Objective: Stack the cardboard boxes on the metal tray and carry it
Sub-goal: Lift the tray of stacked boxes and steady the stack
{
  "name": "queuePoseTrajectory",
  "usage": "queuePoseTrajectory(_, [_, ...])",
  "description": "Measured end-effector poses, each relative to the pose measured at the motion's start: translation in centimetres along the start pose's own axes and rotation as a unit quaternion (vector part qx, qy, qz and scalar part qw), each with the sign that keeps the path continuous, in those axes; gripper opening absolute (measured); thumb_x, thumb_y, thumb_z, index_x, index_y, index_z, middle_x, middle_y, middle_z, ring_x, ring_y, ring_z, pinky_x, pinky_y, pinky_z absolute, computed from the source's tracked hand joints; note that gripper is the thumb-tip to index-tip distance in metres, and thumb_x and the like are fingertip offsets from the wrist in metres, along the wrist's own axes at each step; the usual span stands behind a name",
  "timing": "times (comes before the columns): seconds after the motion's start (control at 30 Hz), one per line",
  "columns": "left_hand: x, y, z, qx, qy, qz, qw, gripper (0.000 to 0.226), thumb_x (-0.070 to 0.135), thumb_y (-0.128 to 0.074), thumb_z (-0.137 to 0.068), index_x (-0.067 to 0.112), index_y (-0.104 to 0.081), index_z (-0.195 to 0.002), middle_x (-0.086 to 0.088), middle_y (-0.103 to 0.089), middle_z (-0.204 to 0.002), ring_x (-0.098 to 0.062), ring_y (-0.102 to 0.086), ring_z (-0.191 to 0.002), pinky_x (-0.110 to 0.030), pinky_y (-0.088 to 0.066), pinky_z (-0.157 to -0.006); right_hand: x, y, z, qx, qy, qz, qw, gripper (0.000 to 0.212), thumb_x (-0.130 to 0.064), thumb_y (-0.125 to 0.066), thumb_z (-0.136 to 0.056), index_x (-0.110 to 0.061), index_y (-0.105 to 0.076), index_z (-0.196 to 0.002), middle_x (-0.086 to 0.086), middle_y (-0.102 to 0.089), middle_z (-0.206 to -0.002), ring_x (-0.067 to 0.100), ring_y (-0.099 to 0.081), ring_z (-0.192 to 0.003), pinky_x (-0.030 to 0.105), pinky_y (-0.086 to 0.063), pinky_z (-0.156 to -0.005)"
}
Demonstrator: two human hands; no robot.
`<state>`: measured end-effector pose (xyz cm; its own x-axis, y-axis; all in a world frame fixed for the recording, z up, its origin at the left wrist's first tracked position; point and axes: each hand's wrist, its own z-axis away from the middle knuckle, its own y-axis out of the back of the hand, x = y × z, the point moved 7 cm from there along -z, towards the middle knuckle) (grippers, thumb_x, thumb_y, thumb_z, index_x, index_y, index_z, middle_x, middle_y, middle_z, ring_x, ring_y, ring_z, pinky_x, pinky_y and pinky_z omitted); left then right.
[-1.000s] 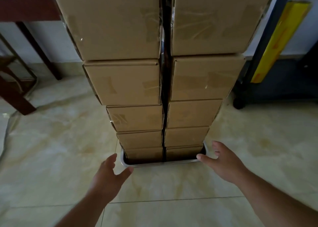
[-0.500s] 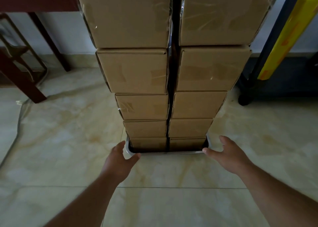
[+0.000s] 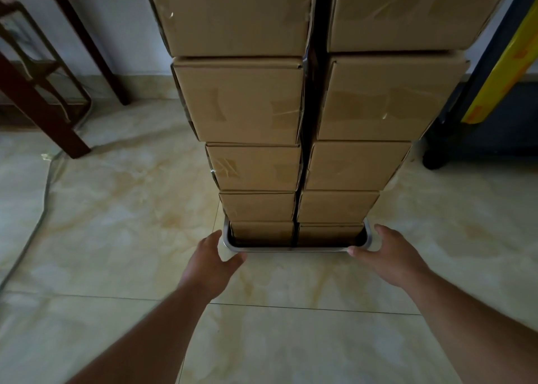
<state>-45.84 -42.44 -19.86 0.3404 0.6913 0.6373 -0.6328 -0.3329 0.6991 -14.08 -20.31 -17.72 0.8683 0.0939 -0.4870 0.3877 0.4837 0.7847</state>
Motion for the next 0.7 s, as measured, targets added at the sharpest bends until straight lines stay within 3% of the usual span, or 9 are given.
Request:
queuePoseTrajectory(0.07, [0.0, -0.3, -0.3, 0.000, -0.005, 0.001, 1.000, 0.086, 0.048, -0.080, -0.085, 0.021, -0.041, -0.157, -0.002, -0.051, -0.155, -0.024, -0.052, -0.139, -0.038, -0.048, -0.104, -0.1, -0.1, -0.1, 0.001, 0.005, 0.007, 1.000, 0.067, -0.049, -0.076, -0.088, -0.010, -0.055, -0.137, 0.011, -0.060, -0.135, 0.030, -0.061, -0.118, 0.036, -0.047, -0.085])
queuePoseTrajectory(0.13, [-0.1, -0.6, -0.5, 0.001, -0.006, -0.002, 1.000, 0.086, 0.048, -0.080, -0.085, 0.021, -0.041, -0.157, -0.003, -0.051, -0.155, -0.024, -0.052, -0.139, -0.038, -0.048, -0.104, 0.0, -0.4, -0.5, 0.002, 0.016, 0.021, 1.000, 0.053, -0.059, -0.075, -0.082, -0.022, -0.061, -0.117, 0.001, -0.065, -0.119, 0.021, -0.066, -0.100, 0.036, -0.055, -0.080])
queuePoseTrajectory(0.2, [-0.4, -0.9, -0.7, -0.005, 0.000, -0.011, 1.000, 0.088, 0.051, -0.078, -0.085, 0.022, -0.038, -0.158, -0.003, -0.049, -0.157, -0.023, -0.051, -0.140, -0.039, -0.048, -0.107, 0.7, -1.0, -1.2, 0.004, 0.019, 0.051, 0.998, 0.055, -0.068, -0.073, -0.076, -0.025, -0.059, -0.106, -0.003, -0.063, -0.110, 0.016, -0.064, -0.091, 0.040, -0.058, -0.077])
queuePoseTrajectory(0.33, [-0.4, -1.5, -1.0, -0.010, -0.004, -0.037, 0.999, 0.084, 0.052, -0.075, -0.088, 0.023, -0.038, -0.158, -0.002, -0.048, -0.157, -0.022, -0.053, -0.138, -0.034, -0.047, -0.101, 1.3, -1.8, -1.9, 0.010, 0.016, 0.076, 0.997, 0.064, -0.066, -0.073, -0.079, -0.020, -0.056, -0.119, 0.000, -0.055, -0.115, 0.024, -0.061, -0.105, 0.037, -0.052, -0.079])
queuePoseTrajectory(0.5, [0.1, -1.8, -1.4, -0.005, -0.012, -0.057, 0.998, 0.070, 0.046, -0.073, -0.091, 0.026, -0.045, -0.152, -0.002, -0.052, -0.150, -0.023, -0.056, -0.132, -0.029, -0.042, -0.088, 1.5, -2.5, -2.9, 0.023, 0.019, 0.082, 0.996, 0.052, -0.066, -0.073, -0.077, -0.023, -0.055, -0.101, -0.004, -0.058, -0.100, 0.019, -0.060, -0.089, 0.039, -0.056, -0.074])
queuePoseTrajectory(0.7, [-0.5, -2.0, -2.4, -0.010, -0.003, -0.073, 0.997, 0.063, 0.045, -0.072, -0.091, 0.027, -0.049, -0.147, -0.003, -0.056, -0.145, -0.026, -0.058, -0.126, -0.033, -0.047, -0.088, 2.0, -2.7, -3.4, 0.034, 0.025, 0.094, 0.995, 0.049, -0.064, -0.072, -0.081, -0.025, -0.055, -0.104, -0.004, -0.059, -0.100, 0.022, -0.061, -0.093, 0.036, -0.052, -0.072])
